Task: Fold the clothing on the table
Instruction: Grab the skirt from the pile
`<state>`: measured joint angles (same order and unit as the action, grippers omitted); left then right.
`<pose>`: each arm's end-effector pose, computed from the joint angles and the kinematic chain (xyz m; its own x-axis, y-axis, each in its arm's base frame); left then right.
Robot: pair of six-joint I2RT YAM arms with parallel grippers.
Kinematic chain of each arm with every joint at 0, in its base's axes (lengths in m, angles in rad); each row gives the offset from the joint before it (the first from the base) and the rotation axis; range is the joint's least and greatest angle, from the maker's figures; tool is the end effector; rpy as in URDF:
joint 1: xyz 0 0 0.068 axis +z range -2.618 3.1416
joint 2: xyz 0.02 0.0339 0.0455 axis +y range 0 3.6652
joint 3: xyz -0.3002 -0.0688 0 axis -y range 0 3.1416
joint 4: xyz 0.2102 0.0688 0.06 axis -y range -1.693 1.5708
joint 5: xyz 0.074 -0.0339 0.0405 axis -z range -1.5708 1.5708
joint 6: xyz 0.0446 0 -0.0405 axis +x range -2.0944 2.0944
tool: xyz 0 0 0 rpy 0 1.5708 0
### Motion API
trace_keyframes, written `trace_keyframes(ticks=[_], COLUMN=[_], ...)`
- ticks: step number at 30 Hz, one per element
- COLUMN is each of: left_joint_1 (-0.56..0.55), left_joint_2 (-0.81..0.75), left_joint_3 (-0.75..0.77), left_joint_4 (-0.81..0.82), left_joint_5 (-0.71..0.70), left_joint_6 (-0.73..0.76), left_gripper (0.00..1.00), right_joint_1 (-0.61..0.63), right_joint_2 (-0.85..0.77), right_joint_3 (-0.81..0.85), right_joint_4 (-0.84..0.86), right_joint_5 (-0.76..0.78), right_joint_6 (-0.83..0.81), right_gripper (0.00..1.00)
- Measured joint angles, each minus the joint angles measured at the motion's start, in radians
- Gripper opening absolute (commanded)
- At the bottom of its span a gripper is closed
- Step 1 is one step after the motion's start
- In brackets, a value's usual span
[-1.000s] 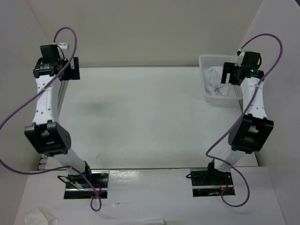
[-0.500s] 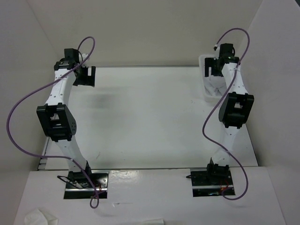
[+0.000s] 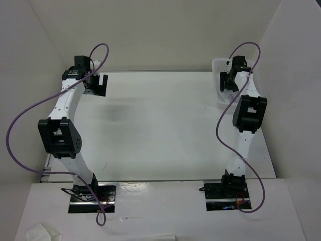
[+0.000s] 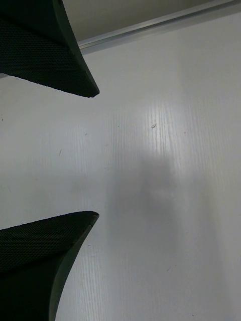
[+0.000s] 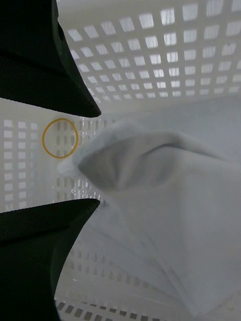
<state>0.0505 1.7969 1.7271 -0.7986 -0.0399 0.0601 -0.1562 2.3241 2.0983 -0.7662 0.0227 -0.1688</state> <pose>0.3772 0.0208 0.3608 -0.7655 0.0214 -0.6431 -0.0303 0.9971 0.0692 0.5022 -0.0801 0.2446 -0.8434 -0.0372 -0.5360 0.0265 0.9935 -0.1106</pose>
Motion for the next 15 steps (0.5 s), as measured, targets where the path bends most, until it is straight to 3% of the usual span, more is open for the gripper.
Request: trace_keyframes(ticks=[5,11,12,15], left_joint_1=[-0.003,-0.010,-0.010,-0.013], left_joint_2=[-0.007,-0.011,-0.013,-0.028], left_joint_3=[-0.023,-0.056,-0.059,-0.066], left_joint_4=[0.018,0.023,0.024,0.028], left_joint_5=[-0.016,-0.019,-0.019,-0.021], left_joint_6=[0.016,0.019,0.019,0.019], left_gripper=[1.00,1.00,1.00,1.00], right_joint_1=[-0.033,-0.040,-0.040,-0.040], right_joint_2=[0.011,0.050,0.059,0.088], right_joint_3=[0.000,0.000,0.002,0.021], right_joint_4=[0.004,0.022,0.024,0.023], right_joint_5=[0.021,0.043,0.044,0.045], right_joint_6=[-0.008,-0.008,-0.010,-0.009], right_gripper=[0.35,0.11,0.00,0.00])
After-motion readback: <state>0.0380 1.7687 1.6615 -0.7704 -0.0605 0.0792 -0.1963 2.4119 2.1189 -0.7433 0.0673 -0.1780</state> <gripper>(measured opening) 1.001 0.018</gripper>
